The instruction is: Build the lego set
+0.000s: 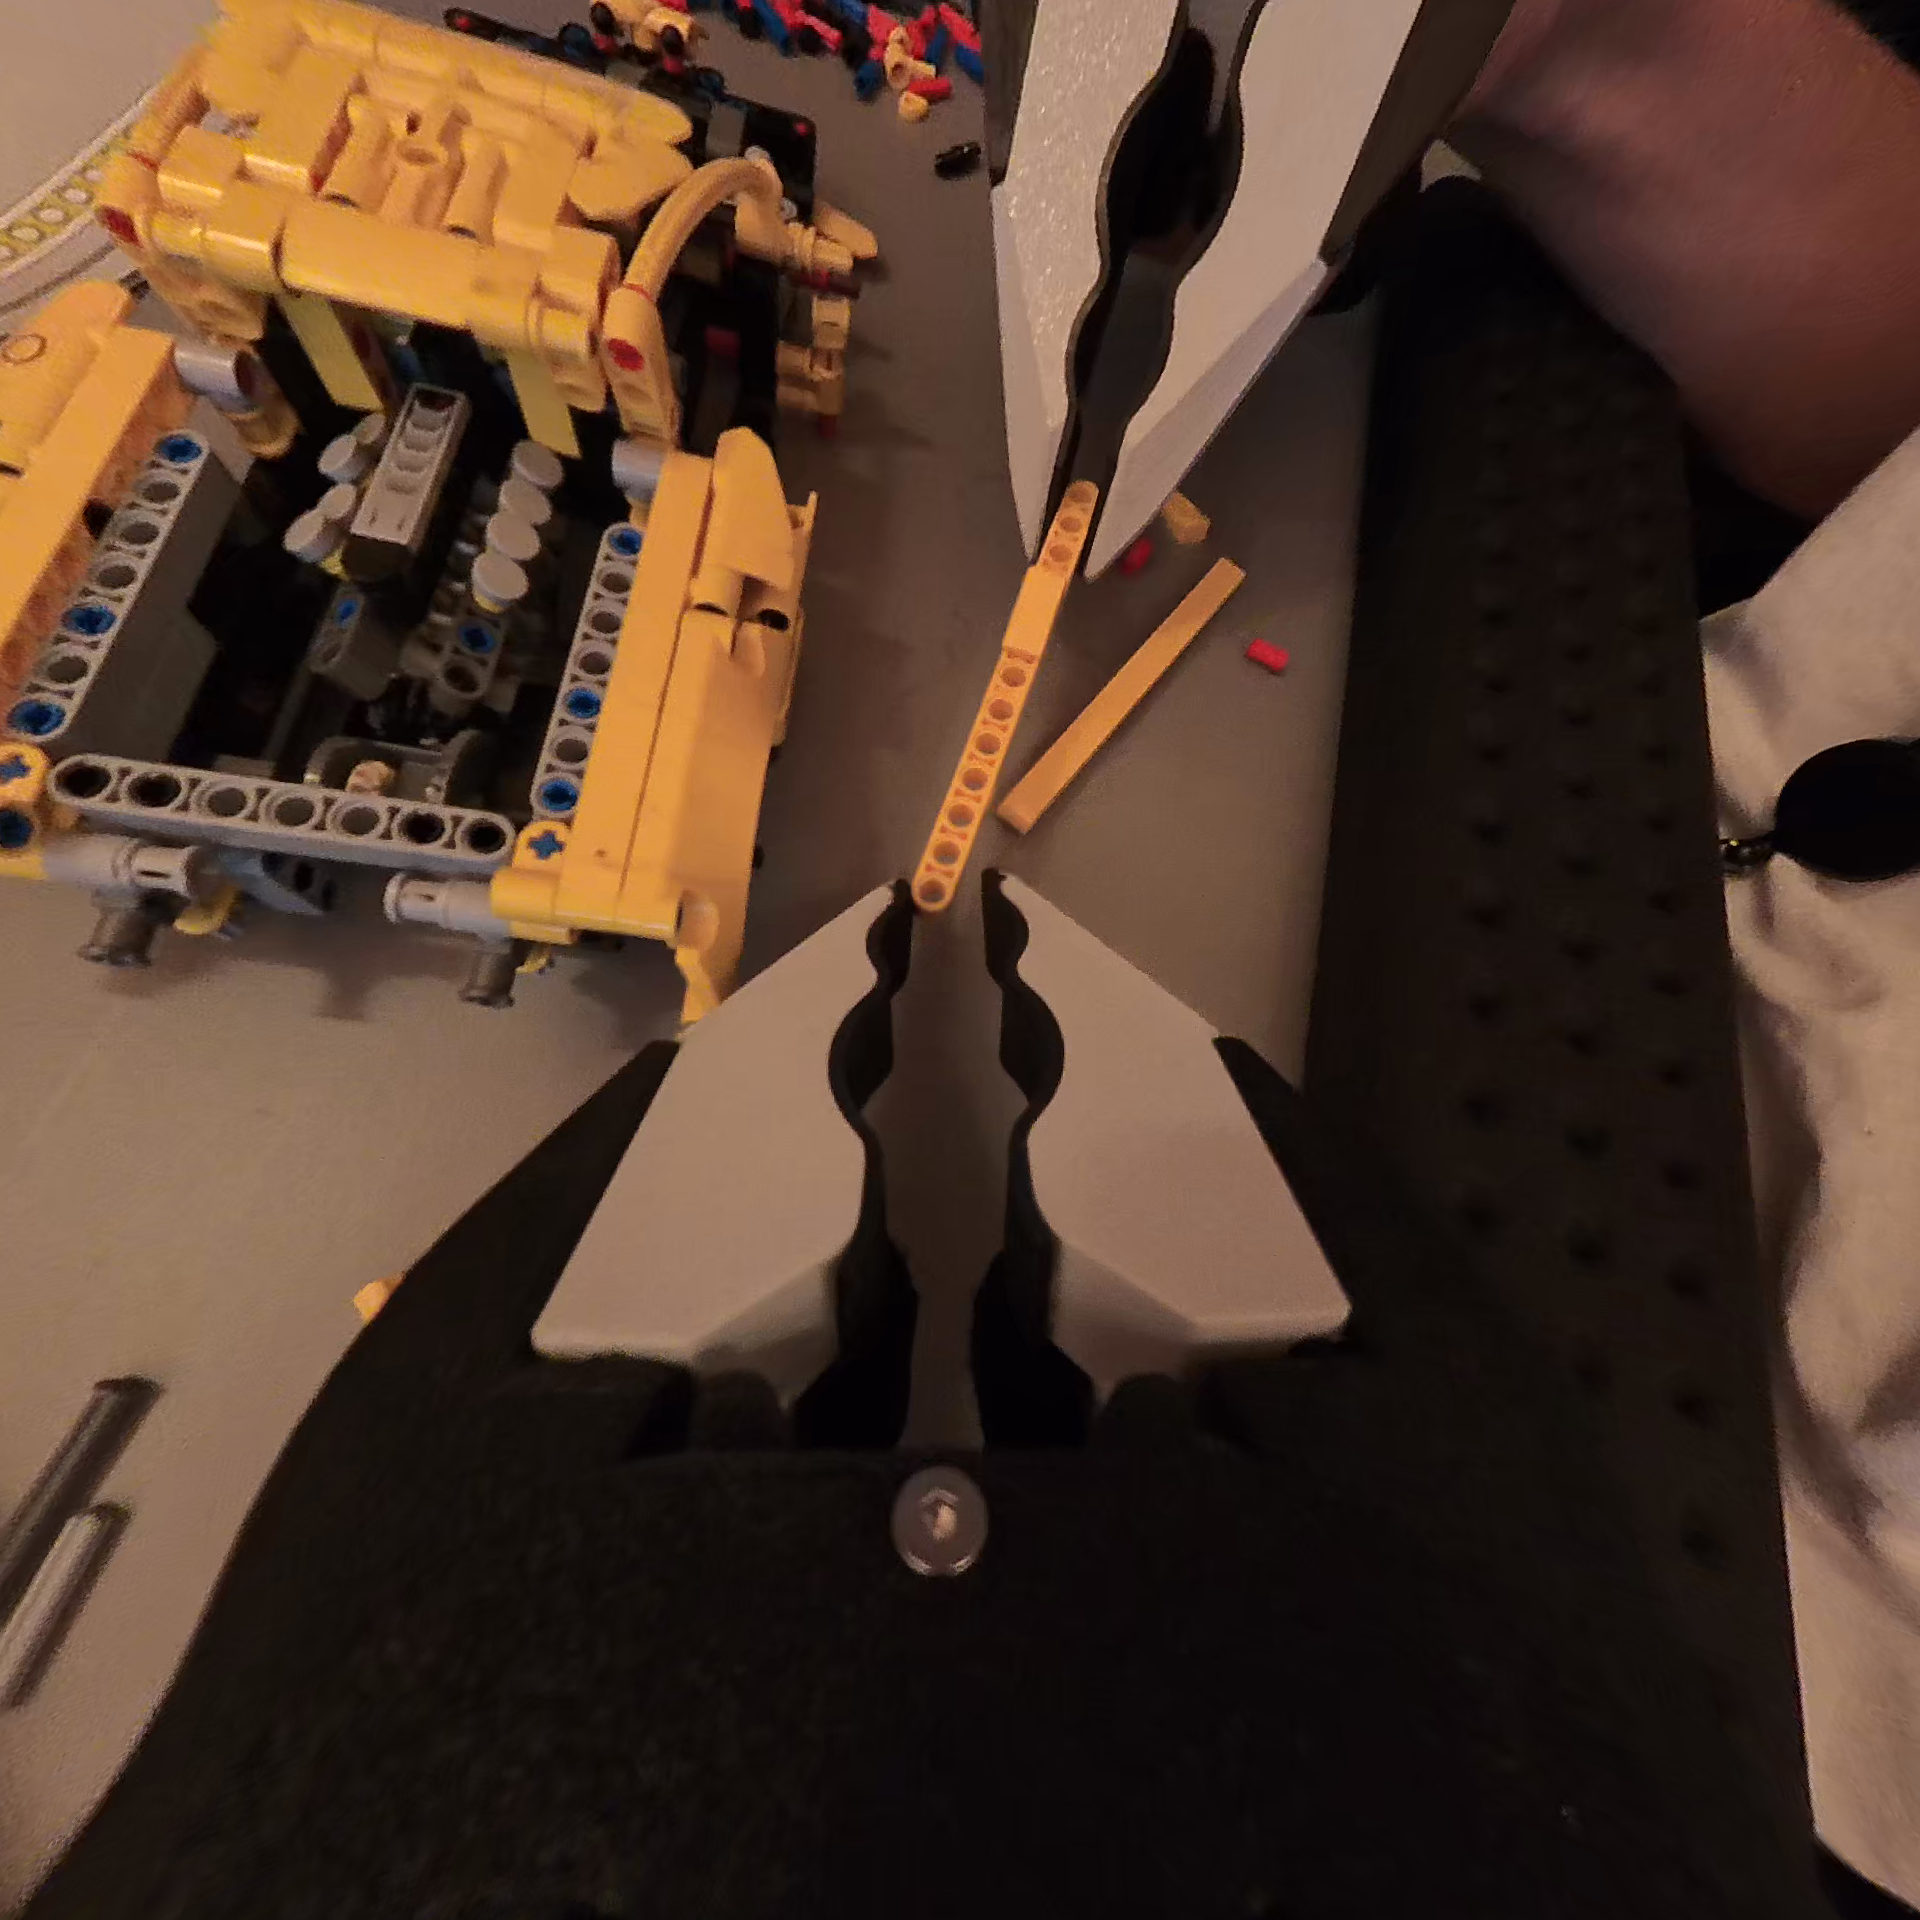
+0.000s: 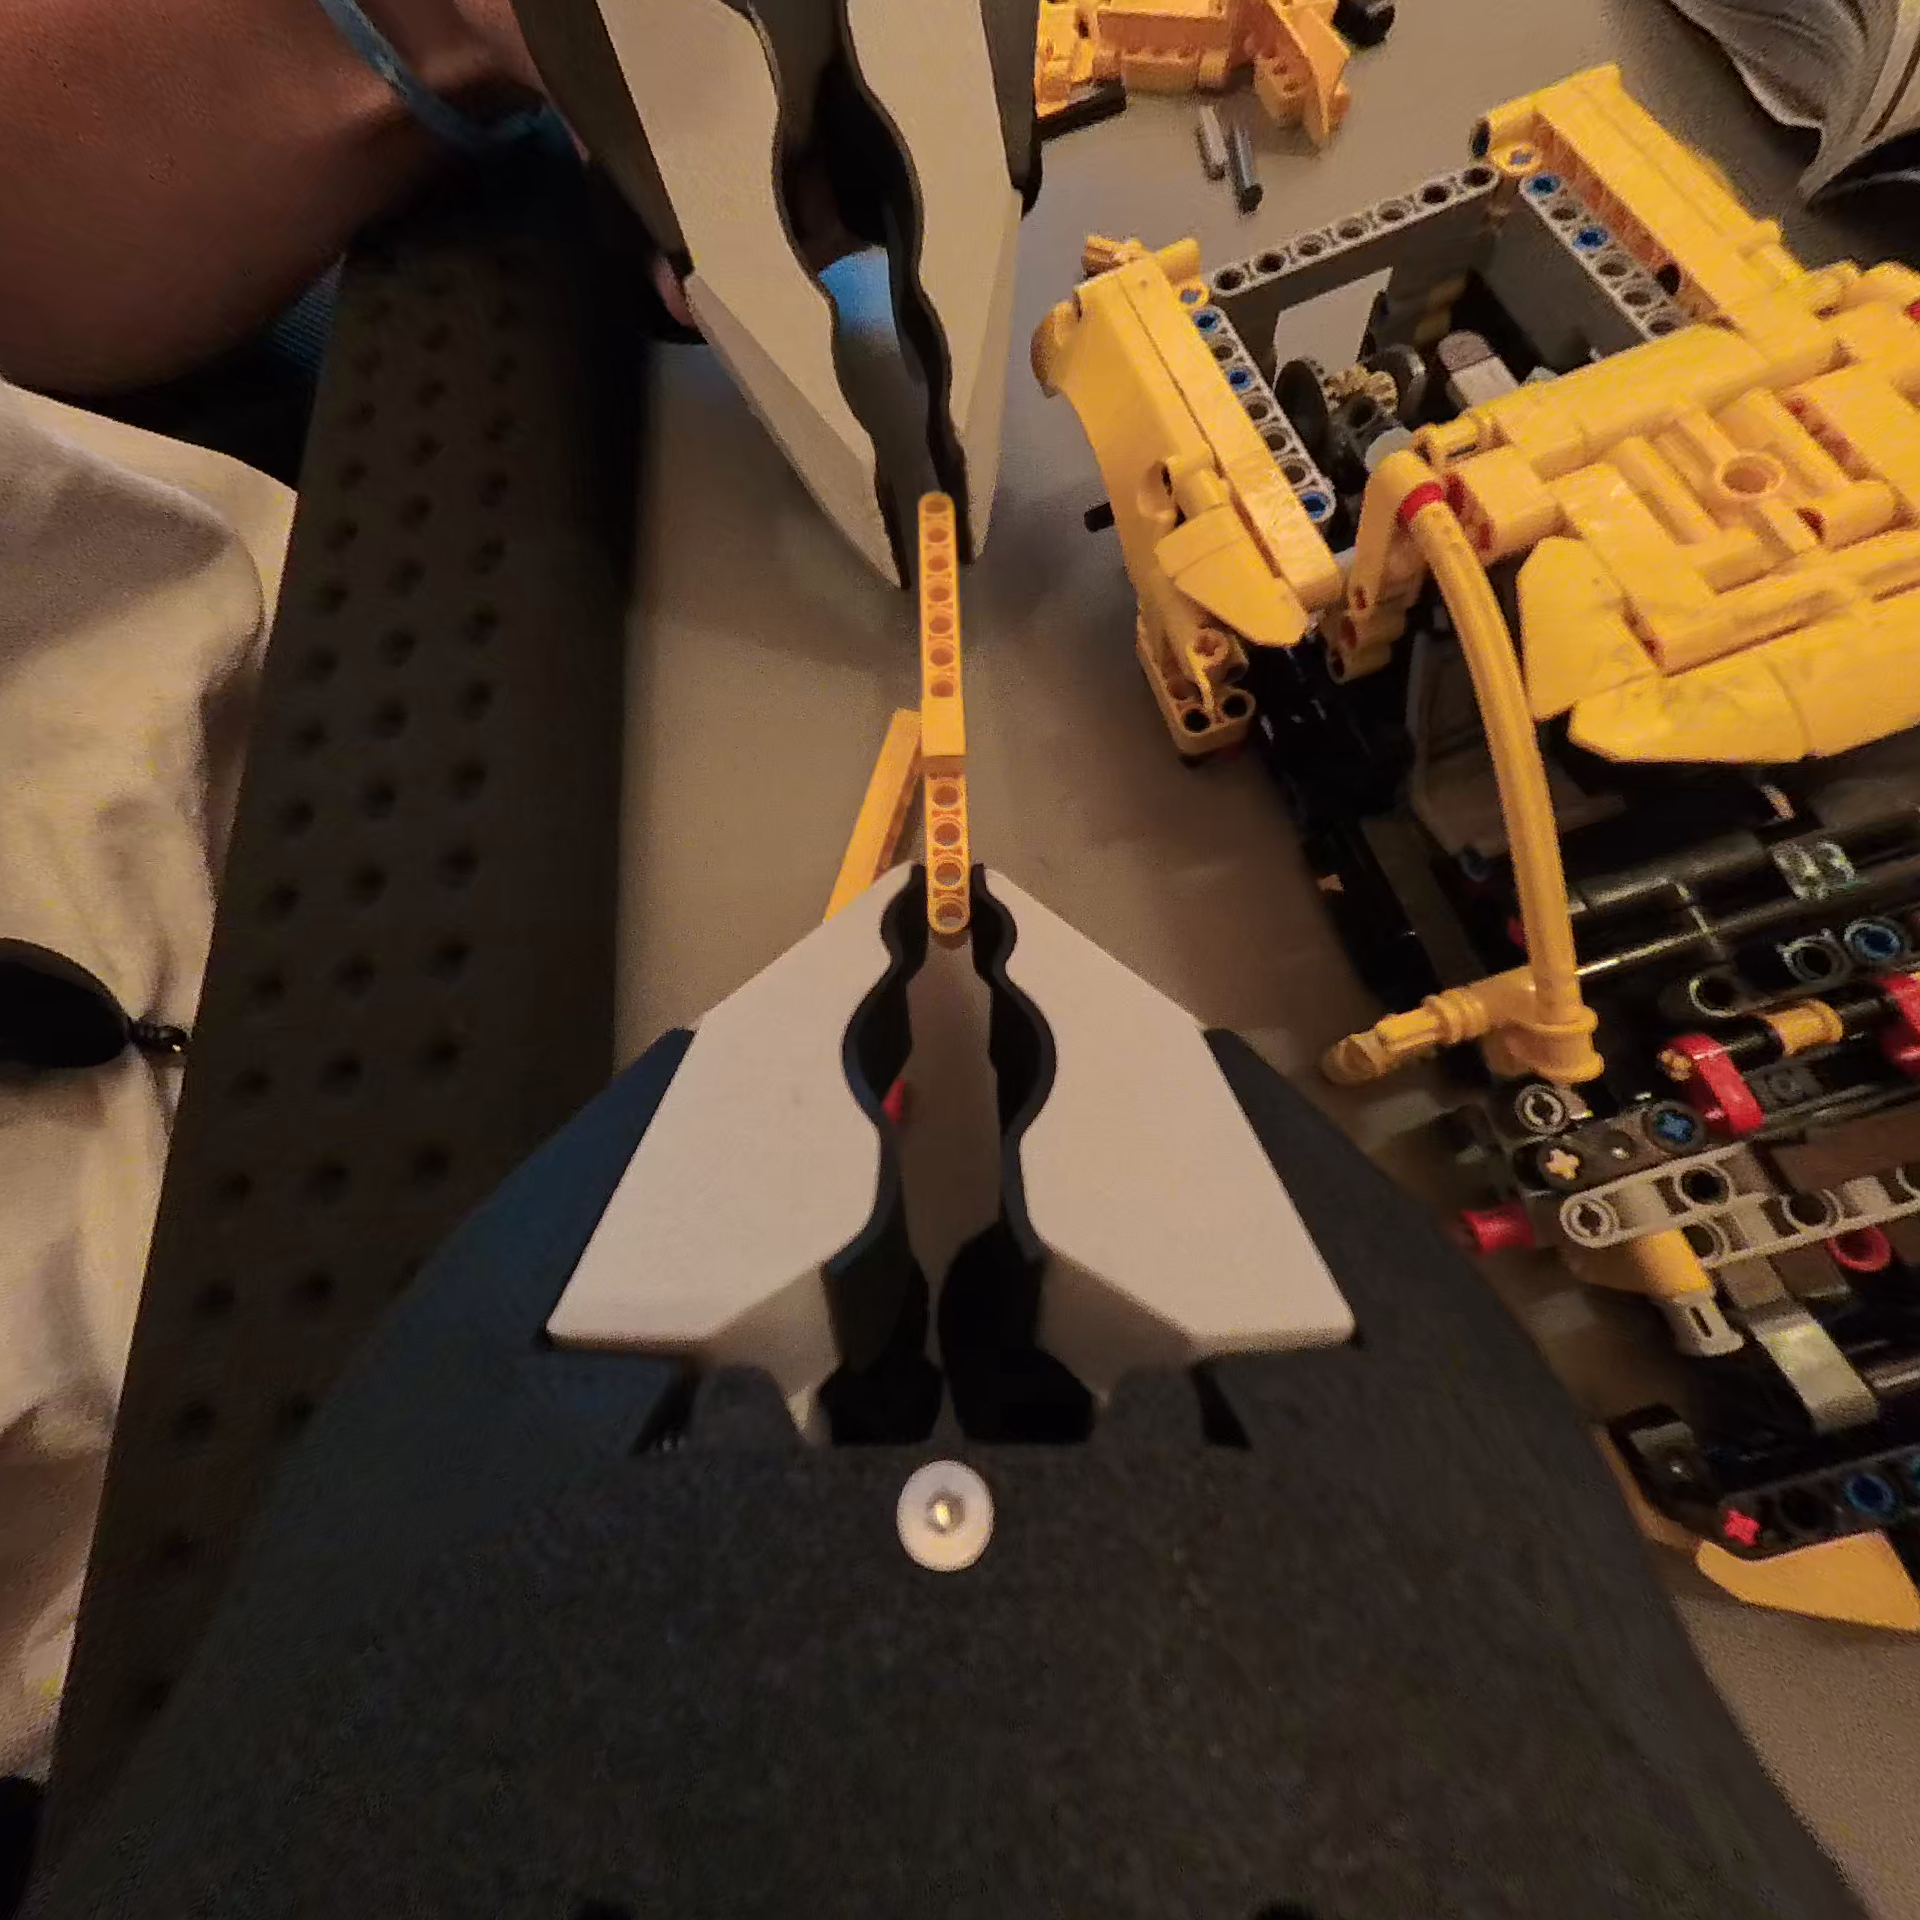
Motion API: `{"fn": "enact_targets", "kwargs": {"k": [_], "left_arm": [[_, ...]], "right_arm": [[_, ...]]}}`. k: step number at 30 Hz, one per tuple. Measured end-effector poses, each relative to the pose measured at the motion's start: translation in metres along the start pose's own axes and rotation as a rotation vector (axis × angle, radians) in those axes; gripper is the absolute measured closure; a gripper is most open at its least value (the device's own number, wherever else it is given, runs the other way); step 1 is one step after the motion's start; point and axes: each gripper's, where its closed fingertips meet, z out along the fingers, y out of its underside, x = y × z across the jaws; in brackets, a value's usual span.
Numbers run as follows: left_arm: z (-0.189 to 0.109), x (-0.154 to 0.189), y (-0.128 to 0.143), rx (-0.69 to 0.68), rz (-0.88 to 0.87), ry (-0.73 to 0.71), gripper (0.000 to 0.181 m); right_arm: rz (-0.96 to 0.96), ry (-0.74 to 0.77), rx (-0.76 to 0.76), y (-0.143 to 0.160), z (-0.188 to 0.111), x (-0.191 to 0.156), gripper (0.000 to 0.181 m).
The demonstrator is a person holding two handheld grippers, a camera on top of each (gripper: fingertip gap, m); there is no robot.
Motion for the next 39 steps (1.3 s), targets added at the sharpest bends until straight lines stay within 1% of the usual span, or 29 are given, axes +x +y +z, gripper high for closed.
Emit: {"fn": "enact_targets", "kwargs": {"k": [2,6,10,12,16,17,18,19,20,22,24,26,28,31,32,33,35,37,39], "left_arm": [[-0.001,-0.002,0.002,-0.004,-0.005,-0.008,0.172],[-0.001,-0.005,0.008,-0.035,0.001,-0.032,0.171],[-0.003,-0.003,0.014,-0.044,-0.012,-0.025,0.169],[-0.005,-0.001,0.013,-0.036,-0.019,-0.016,0.168],[-0.007,0.003,0.007,-0.007,-0.016,-0.002,0.168],[-0.007,0.003,0.006,0.000,-0.016,-0.002,0.168],[-0.008,0.004,0.004,0.009,-0.018,0.000,0.168],[-0.009,0.004,0.002,0.023,-0.023,0.004,0.168],[-0.010,0.005,-0.001,0.042,-0.029,0.011,0.168],[-0.012,0.008,-0.009,0.088,-0.038,0.030,0.168],[-0.012,0.012,-0.016,0.127,-0.048,0.055,0.167],[-0.010,0.016,-0.022,0.150,-0.077,0.087,0.167],[-0.008,0.020,-0.029,0.174,-0.122,0.115,0.166],[-0.011,0.024,-0.045,0.256,-0.196,0.162,0.166],[-0.013,0.023,-0.052,0.293,-0.223,0.171,0.165],[-0.015,0.023,-0.057,0.329,-0.249,0.183,0.165],[-0.020,0.020,-0.065,0.379,-0.292,0.189,0.165],[-0.025,0.018,-0.066,0.381,-0.304,0.182,0.164],[-0.033,0.011,-0.068,0.396,-0.308,0.149,0.153]], "right_arm": [[-0.008,0.004,-0.010,0.001,0.002,0.001,0.175],[-0.061,0.040,-0.078,0.008,0.010,0.006,0.175],[-0.090,0.056,-0.105,0.010,0.011,0.007,0.175],[-0.091,0.057,-0.132,0.017,0.012,0.008,0.174],[-0.094,0.071,-0.121,0.016,0.011,0.011,0.175],[-0.088,0.094,-0.131,0.017,0.009,0.013,0.167],[-0.073,0.124,-0.147,0.019,0.002,0.016,0.155],[-0.053,0.156,-0.149,0.020,-0.007,0.018,0.151],[-0.028,0.176,-0.125,0.019,-0.016,0.017,0.151],[0.039,0.143,-0.067,0.013,-0.025,0.000,0.155],[0.060,0.116,-0.109,0.018,-0.017,-0.020,0.155],[0.023,0.191,-0.174,0.025,-0.008,-0.022,0.154],[-0.010,0.241,-0.166,0.021,-0.001,-0.021,0.159],[-0.025,0.254,-0.231,0.028,0.006,-0.019,0.163],[-0.039,0.254,-0.233,0.027,0.006,-0.021,0.172],[-0.054,0.245,-0.245,0.028,0.008,-0.024,0.175],[-0.098,0.278,-0.273,0.027,0.006,-0.023,0.175],[-0.197,0.361,-0.235,0.012,-0.001,-0.020,0.175],[-0.341,0.497,-0.150,-0.017,-0.017,-0.016,0.175]]}}
